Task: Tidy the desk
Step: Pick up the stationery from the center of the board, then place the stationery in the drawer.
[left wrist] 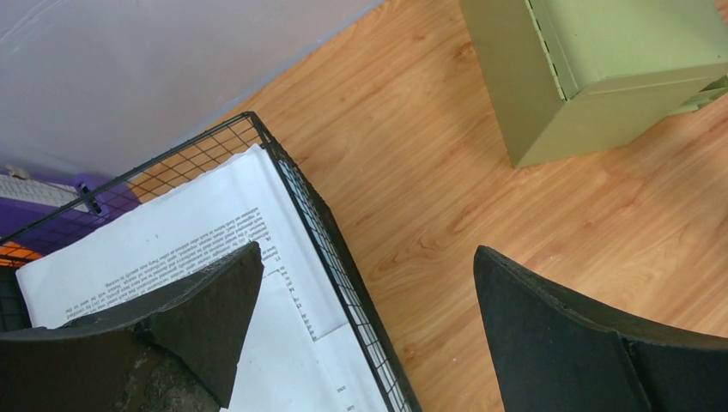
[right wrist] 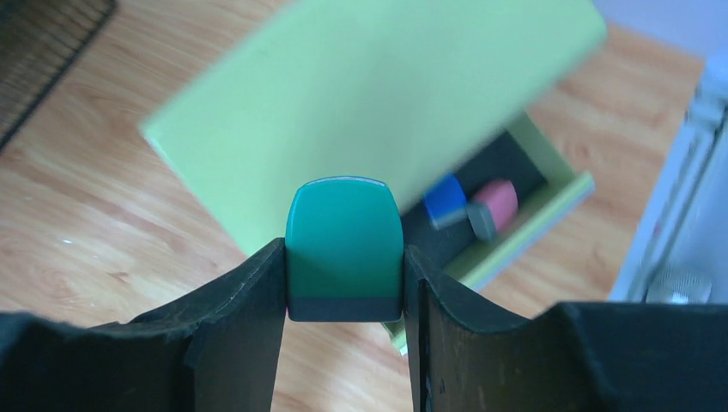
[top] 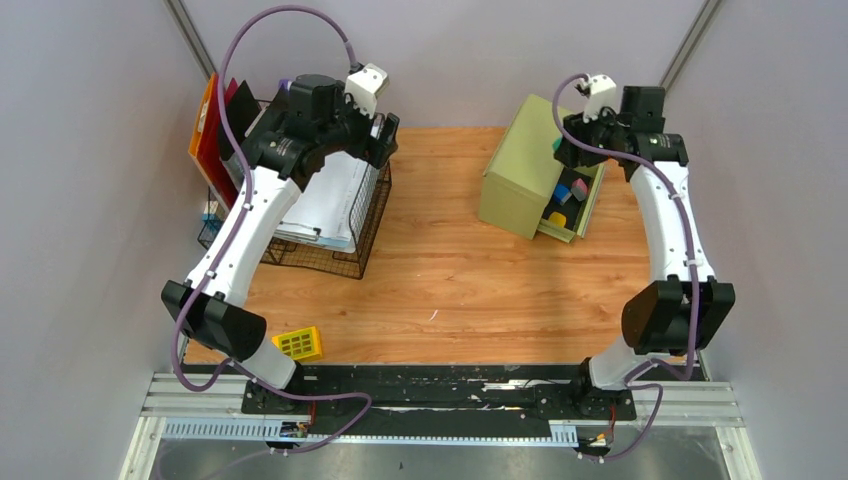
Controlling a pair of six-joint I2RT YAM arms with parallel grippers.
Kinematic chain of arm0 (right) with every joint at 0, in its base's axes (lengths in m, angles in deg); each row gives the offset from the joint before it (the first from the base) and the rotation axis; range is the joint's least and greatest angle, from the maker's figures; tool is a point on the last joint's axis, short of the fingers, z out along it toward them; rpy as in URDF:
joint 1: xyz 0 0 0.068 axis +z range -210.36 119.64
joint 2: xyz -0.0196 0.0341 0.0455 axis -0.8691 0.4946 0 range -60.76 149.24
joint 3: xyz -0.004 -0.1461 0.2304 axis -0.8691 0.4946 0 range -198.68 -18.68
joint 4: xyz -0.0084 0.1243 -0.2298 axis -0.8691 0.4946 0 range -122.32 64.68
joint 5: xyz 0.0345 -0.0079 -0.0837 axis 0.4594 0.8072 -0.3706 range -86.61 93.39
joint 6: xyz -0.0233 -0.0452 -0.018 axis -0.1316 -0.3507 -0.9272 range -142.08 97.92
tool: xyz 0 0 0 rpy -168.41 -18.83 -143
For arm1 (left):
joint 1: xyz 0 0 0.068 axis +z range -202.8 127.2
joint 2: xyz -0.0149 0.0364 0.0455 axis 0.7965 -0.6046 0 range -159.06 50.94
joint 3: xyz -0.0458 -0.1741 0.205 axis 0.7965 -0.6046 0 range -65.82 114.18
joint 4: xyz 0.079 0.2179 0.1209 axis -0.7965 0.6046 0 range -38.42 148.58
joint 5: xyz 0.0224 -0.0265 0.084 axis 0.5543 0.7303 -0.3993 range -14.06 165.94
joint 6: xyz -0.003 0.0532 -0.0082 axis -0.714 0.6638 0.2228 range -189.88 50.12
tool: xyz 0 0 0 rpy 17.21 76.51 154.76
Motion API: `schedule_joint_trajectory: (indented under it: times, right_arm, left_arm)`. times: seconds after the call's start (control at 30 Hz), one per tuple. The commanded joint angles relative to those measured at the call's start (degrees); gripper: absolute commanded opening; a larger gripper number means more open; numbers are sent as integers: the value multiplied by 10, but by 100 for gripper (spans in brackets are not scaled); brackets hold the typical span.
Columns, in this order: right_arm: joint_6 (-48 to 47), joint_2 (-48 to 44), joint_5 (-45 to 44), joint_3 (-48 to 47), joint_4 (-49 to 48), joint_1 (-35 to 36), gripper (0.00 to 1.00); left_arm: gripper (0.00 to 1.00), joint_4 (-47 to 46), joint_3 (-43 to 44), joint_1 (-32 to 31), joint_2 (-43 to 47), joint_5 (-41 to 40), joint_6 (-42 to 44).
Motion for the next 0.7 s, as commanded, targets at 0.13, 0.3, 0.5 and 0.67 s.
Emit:
schedule_joint_trajectory:
  times: [0.13,0.3,0.5,0.67]
  right_arm:
    - [13,20,-45,106,-47,-76,10]
    - [13,78,-68,128,-68,-83,11]
    - [24,142,-67,122,-85,-82,31]
    - [30,134,-65,125,-101,-88,84]
  left_arm:
    - [100,-23,0,-2,11,13,-8]
    - [100,-21,-3,-1,13,10,-5]
    - [100,-21,-14,-1,15,4,1]
    - [100,-19,-15,-1,14,-1,4]
